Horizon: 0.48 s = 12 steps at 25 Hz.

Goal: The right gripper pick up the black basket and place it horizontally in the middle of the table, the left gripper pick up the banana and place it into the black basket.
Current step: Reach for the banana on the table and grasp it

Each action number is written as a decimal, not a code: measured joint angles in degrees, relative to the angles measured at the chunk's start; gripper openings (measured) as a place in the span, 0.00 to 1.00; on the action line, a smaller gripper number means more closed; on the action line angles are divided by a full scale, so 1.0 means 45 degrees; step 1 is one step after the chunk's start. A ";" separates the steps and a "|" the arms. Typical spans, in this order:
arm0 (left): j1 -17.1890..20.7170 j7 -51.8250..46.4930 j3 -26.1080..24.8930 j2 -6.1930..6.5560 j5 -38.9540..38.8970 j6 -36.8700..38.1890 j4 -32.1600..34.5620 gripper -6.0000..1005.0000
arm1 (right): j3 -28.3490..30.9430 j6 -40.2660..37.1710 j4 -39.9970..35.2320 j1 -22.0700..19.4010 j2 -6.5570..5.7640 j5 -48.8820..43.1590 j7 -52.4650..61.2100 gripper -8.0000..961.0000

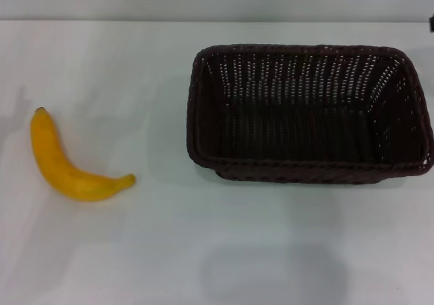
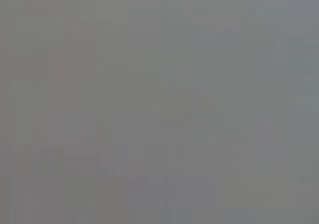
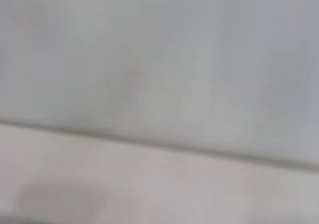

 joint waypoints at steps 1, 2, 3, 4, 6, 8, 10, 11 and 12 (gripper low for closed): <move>0.0168 -0.0582 0.0012 0.0028 0.0237 0.0145 0.0342 0.85 | 0.0000 -0.0652 0.0050 -0.0323 -0.0002 0.0500 -0.0543 0.84; 0.0392 -0.1250 0.0010 0.0058 0.0476 0.0329 0.0758 0.85 | 0.0008 -0.1501 0.0130 -0.0748 -0.0004 0.1129 -0.1302 0.84; 0.0726 -0.2121 0.0013 0.0080 0.0834 0.0647 0.1407 0.85 | 0.0005 -0.2389 0.0244 -0.1218 -0.0003 0.1920 -0.2096 0.84; 0.1082 -0.3048 0.0009 0.0101 0.1168 0.1001 0.2030 0.85 | 0.0004 -0.3302 0.0372 -0.1709 -0.0004 0.2856 -0.2978 0.84; 0.1801 -0.5127 0.0005 0.0118 0.2125 0.2189 0.3705 0.85 | 0.0012 -0.4744 0.0736 -0.2509 -0.0006 0.4586 -0.4756 0.84; 0.2376 -0.7222 0.0002 0.0144 0.3468 0.3515 0.5483 0.85 | 0.0017 -0.6054 0.1299 -0.3167 -0.0018 0.6517 -0.6636 0.84; 0.2876 -0.9866 -0.0036 0.0170 0.5413 0.4983 0.7499 0.85 | 0.0163 -0.7165 0.2365 -0.3777 -0.0050 0.9194 -0.9522 0.84; 0.2998 -1.0898 -0.0052 0.0188 0.6160 0.5458 0.8168 0.85 | 0.0230 -0.7378 0.2749 -0.3917 -0.0052 1.0042 -1.0518 0.84; 0.3119 -1.2674 -0.0079 0.0251 0.7328 0.6076 0.9182 0.85 | 0.0424 -0.7466 0.3416 -0.3993 -0.0060 1.1107 -1.1818 0.84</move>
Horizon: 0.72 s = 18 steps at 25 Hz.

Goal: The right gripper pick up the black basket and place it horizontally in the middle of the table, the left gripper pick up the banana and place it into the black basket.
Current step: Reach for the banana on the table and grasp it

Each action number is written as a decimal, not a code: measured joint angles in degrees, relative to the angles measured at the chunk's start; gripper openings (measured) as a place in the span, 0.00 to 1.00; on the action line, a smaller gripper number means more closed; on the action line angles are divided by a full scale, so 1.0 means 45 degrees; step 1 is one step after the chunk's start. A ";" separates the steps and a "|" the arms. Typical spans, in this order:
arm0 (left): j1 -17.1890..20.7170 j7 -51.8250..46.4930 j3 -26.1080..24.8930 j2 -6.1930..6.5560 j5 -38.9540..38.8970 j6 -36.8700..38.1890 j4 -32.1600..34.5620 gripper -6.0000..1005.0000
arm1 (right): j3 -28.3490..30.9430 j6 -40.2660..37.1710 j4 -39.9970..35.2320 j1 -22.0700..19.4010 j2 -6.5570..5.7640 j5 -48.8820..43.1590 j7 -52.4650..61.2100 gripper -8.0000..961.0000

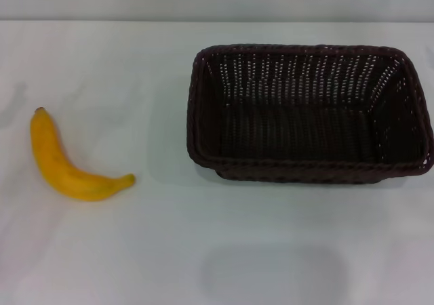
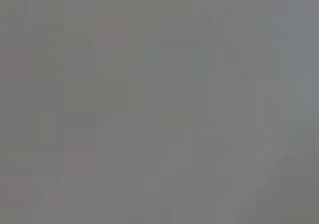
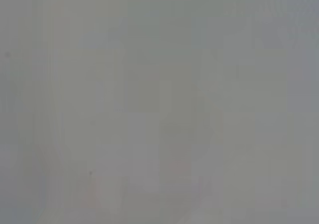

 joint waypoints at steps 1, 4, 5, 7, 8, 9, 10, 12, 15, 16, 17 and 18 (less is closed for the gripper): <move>0.0045 -0.1236 -0.0013 0.0070 0.0969 0.0307 0.0667 0.85 | 0.0259 -0.0040 0.0805 -0.0032 -0.0002 0.1059 -0.1236 0.84; -0.0051 -0.5570 -0.0034 0.0451 0.4518 0.0941 0.2649 0.85 | 0.1044 0.0086 0.2675 0.0041 -0.0003 0.2968 -0.3528 0.84; -0.0146 -0.6848 -0.0044 0.0631 0.5557 0.1015 0.3204 0.85 | 0.1289 0.0191 0.3148 0.0069 -0.0002 0.3319 -0.4069 0.84; -0.0527 -0.9862 -0.0059 0.1033 0.8292 0.0906 0.4078 0.85 | 0.1732 0.0457 0.3958 0.0087 -0.0003 0.3846 -0.5287 0.84; -0.0737 -1.1050 -0.0060 0.1200 0.9391 0.0745 0.4401 0.85 | 0.1968 0.0634 0.4462 0.0087 -0.0003 0.4232 -0.6227 0.84; -0.1025 -1.2332 -0.0079 0.1428 1.0600 0.0433 0.4603 0.85 | 0.2137 0.0768 0.4789 0.0080 -0.0003 0.4518 -0.6838 0.84; -0.1339 -1.3549 -0.0115 0.1669 1.1726 0.0025 0.4740 0.85 | 0.2290 0.0899 0.5096 0.0066 0.0003 0.4760 -0.7356 0.84; -0.2068 -1.5299 -0.0328 0.2145 1.3596 -0.1108 0.4778 0.85 | 0.2899 0.1528 0.6057 0.0054 0.0008 0.5656 -0.8795 0.84; -0.3481 -1.6631 -0.1236 0.2665 1.6164 -0.3491 0.4695 0.85 | 0.4093 0.2806 0.7942 0.0149 0.0012 0.7502 -1.1666 0.84; -0.3992 -1.6864 -0.1633 0.2758 1.6880 -0.4157 0.4684 0.85 | 0.4348 0.3023 0.8343 0.0173 0.0012 0.7887 -1.2200 0.84; -0.4468 -1.7090 -0.1928 0.2858 1.7673 -0.4821 0.4677 0.85 | 0.4716 0.3444 0.8958 0.0205 0.0014 0.8468 -1.3105 0.84; -0.4861 -1.7282 -0.2144 0.2963 1.8321 -0.5346 0.4675 0.85 | 0.4966 0.3815 0.9412 0.0231 0.0014 0.8952 -1.3814 0.84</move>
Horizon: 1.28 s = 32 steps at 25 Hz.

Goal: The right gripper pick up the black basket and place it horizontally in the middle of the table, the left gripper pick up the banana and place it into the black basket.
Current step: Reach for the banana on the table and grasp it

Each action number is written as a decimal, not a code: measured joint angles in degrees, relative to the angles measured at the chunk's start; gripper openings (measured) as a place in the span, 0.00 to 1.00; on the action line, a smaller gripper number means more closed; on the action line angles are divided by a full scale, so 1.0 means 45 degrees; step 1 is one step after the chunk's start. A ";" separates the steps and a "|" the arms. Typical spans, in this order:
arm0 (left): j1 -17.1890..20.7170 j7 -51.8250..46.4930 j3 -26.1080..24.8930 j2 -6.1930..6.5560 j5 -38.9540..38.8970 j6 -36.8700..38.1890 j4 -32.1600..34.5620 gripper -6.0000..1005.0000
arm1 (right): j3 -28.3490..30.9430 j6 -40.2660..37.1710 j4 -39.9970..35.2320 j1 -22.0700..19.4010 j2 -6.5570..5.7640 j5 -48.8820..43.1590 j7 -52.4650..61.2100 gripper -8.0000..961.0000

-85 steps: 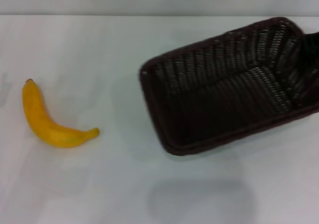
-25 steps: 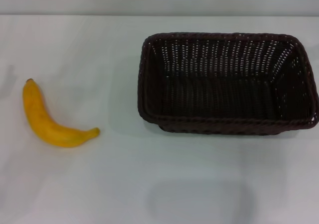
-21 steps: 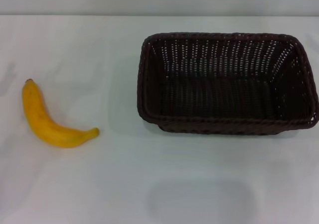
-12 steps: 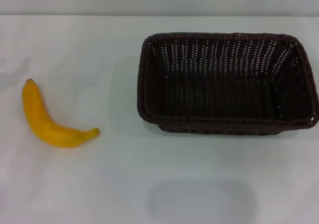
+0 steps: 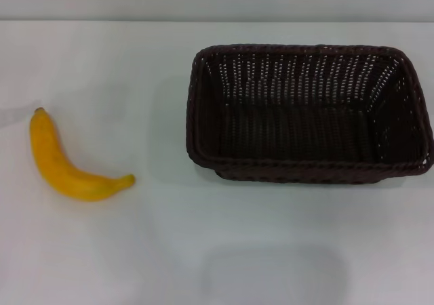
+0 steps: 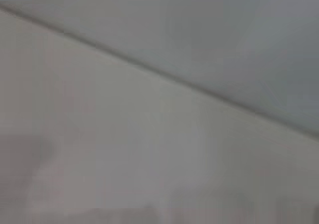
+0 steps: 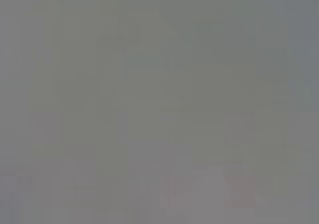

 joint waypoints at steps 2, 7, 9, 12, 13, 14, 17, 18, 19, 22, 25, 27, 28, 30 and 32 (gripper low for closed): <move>-0.0748 -0.0456 -0.0163 0.0239 0.1484 -0.0990 -0.0074 0.85 | 0.0195 0.0457 0.0528 0.0034 0.0002 0.0668 -0.1137 0.84; -0.1758 -0.0883 -0.0171 0.0415 0.3758 -0.2170 -0.0738 0.85 | 0.0223 0.0584 0.1030 0.0476 0.0023 0.1058 -0.2436 0.84; -0.2463 -0.0897 -0.0163 0.0395 0.4605 -0.2242 -0.1615 0.85 | 0.0236 0.0566 0.1158 0.0557 0.0025 0.1108 -0.2641 0.84; -0.3235 -0.1023 -0.0172 0.0213 0.5554 -0.1942 -0.2728 0.85 | 0.0330 0.0512 0.1326 0.0597 0.0031 0.1196 -0.3129 0.84; -0.3315 -0.1094 -0.0191 0.0105 0.5636 -0.1686 -0.2931 0.85 | 0.0345 0.0513 0.1415 0.0648 0.0041 0.1195 -0.3320 0.84; -0.3347 -0.1170 -0.0204 -0.0012 0.5743 -0.1454 -0.3094 0.85 | 0.0357 0.0508 0.1540 0.0709 0.0045 0.1198 -0.3524 0.84; -0.3388 -0.1400 -0.0207 -0.0345 0.5648 -0.0690 -0.3592 0.85 | 0.0378 0.0424 0.1730 0.0846 0.0048 0.1202 -0.3911 0.84; -0.3396 -0.1444 -0.0202 -0.0393 0.5624 -0.0454 -0.3937 0.85 | 0.0383 0.0408 0.1747 0.0871 0.0052 0.1204 -0.4024 0.84; -0.3403 -0.1481 -0.0194 -0.0411 0.5621 -0.0307 -0.4200 0.85 | 0.0384 0.0408 0.1760 0.0896 0.0055 0.1210 -0.4111 0.84; -0.3418 -0.1656 -0.0174 -0.0512 0.5721 0.0078 -0.4742 0.85 | 0.0397 0.0441 0.1783 0.0934 0.0066 0.1232 -0.4136 0.84; -0.3372 -0.1898 -0.0151 -0.0602 0.5770 0.0418 -0.4943 0.85 | 0.0406 0.0477 0.1761 0.0970 0.0066 0.1242 -0.4098 0.84; -0.3336 -0.2033 -0.0144 -0.0651 0.5798 0.0608 -0.5042 0.85 | 0.0410 0.0468 0.1746 0.1006 0.0063 0.1245 -0.4133 0.84; -0.3307 -0.2153 -0.0140 -0.0689 0.5809 0.0790 -0.5107 0.85 | 0.0410 0.0439 0.1745 0.1036 0.0056 0.1244 -0.4153 0.84; -0.3284 -0.2283 -0.0140 -0.0736 0.5815 0.1074 -0.5216 0.85 | 0.0411 0.0401 0.1754 0.1073 0.0043 0.1245 -0.4164 0.84; -0.3281 -0.2313 -0.0140 -0.0830 0.5797 0.1455 -0.5353 0.85 | 0.0412 0.0320 0.1765 0.1078 0.0039 0.1246 -0.4168 0.84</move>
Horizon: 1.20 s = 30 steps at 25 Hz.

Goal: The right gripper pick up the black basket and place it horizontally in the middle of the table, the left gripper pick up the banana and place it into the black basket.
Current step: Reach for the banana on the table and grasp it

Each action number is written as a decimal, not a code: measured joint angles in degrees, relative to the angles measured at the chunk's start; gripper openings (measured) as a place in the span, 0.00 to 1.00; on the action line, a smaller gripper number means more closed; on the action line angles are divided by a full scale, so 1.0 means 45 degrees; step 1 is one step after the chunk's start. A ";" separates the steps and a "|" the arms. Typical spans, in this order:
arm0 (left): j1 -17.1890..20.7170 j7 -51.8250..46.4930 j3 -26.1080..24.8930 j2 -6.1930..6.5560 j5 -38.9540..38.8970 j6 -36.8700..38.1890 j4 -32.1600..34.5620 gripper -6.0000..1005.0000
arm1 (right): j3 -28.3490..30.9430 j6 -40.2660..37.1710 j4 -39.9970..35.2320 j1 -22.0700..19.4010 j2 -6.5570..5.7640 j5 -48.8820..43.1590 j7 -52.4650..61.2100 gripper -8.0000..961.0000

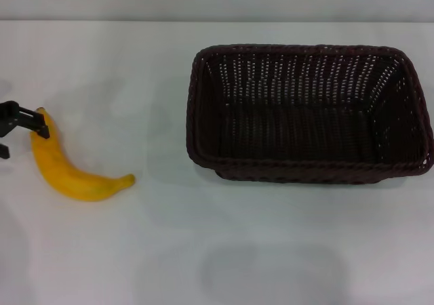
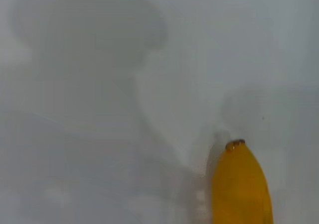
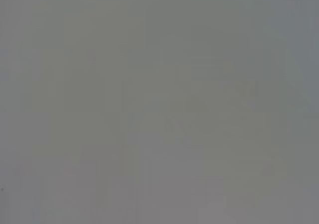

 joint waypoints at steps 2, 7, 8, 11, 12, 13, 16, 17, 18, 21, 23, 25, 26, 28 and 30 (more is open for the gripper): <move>-0.0017 0.0038 -0.0002 -0.0113 -0.0045 0.0404 -0.0025 0.85 | -0.0001 -0.0146 0.0003 0.0001 0.0002 0.0000 -0.0002 0.84; -0.0176 0.0068 -0.0003 -0.0251 -0.0090 0.1010 -0.0066 0.84 | -0.0030 -0.0592 0.0012 0.0019 0.0002 -0.0038 -0.0032 0.84; -0.0437 0.0067 -0.0002 -0.0258 -0.0104 0.1156 -0.0421 0.84 | -0.0013 -0.0648 0.0013 0.0020 -0.0001 -0.0039 -0.0033 0.84; -0.0750 0.0036 -0.0001 -0.0224 -0.0064 0.1196 -0.0931 0.84 | -0.0003 -0.0735 0.0015 0.0032 -0.0013 -0.0026 -0.0047 0.84; -0.0867 0.0025 0.0004 -0.0213 -0.0023 0.1194 -0.1122 0.84 | -0.0001 -0.0744 0.0015 0.0042 -0.0014 -0.0019 -0.0081 0.84; -0.0983 0.0020 0.0010 -0.0210 0.0058 0.1163 -0.1334 0.84 | -0.0001 -0.0754 0.0015 0.0057 -0.0012 -0.0014 -0.0116 0.84; -0.1208 0.0016 0.0021 -0.0221 0.0336 0.1003 -0.1628 0.84 | -0.0001 -0.0912 0.0016 0.0182 0.0001 -0.0011 -0.0201 0.84; -0.1262 0.0016 0.0025 -0.0229 0.0433 0.0931 -0.1666 0.84 | 0.0000 -0.0949 0.0017 0.0215 0.0002 -0.0011 -0.0219 0.84; -0.1302 0.0015 0.0032 -0.0235 0.0515 0.0861 -0.1689 0.84 | 0.0000 -0.0997 0.0022 0.0257 0.0002 -0.0012 -0.0253 0.84; -0.1321 0.0018 0.0037 -0.0238 0.0710 0.0766 -0.1706 0.84 | -0.0068 -0.1070 0.0037 0.0370 0.0012 -0.0015 -0.0429 0.84; -0.1323 0.0037 0.0038 -0.0234 0.0784 0.0747 -0.1708 0.84 | -0.0108 -0.1123 0.0040 0.0423 0.0016 -0.0016 -0.0494 0.84; -0.1321 0.0093 0.0038 -0.0208 0.0790 0.0740 -0.1713 0.84 | -0.0117 -0.1141 0.0060 0.0476 0.0018 -0.0012 -0.0512 0.84; -0.1318 0.0124 0.0038 -0.0201 0.0791 0.0740 -0.1729 0.84 | -0.0119 -0.1138 0.0067 0.0491 0.0019 -0.0010 -0.0512 0.84; -0.1315 0.0233 0.0038 -0.0171 0.0804 0.0792 -0.1843 0.84 | -0.0124 -0.1118 0.0074 0.0535 0.0020 -0.0010 -0.0512 0.84; -0.1327 0.0305 0.0038 -0.0138 0.0819 0.0960 -0.2015 0.76 | -0.0129 -0.1112 0.0077 0.0592 0.0022 -0.0009 -0.0512 0.84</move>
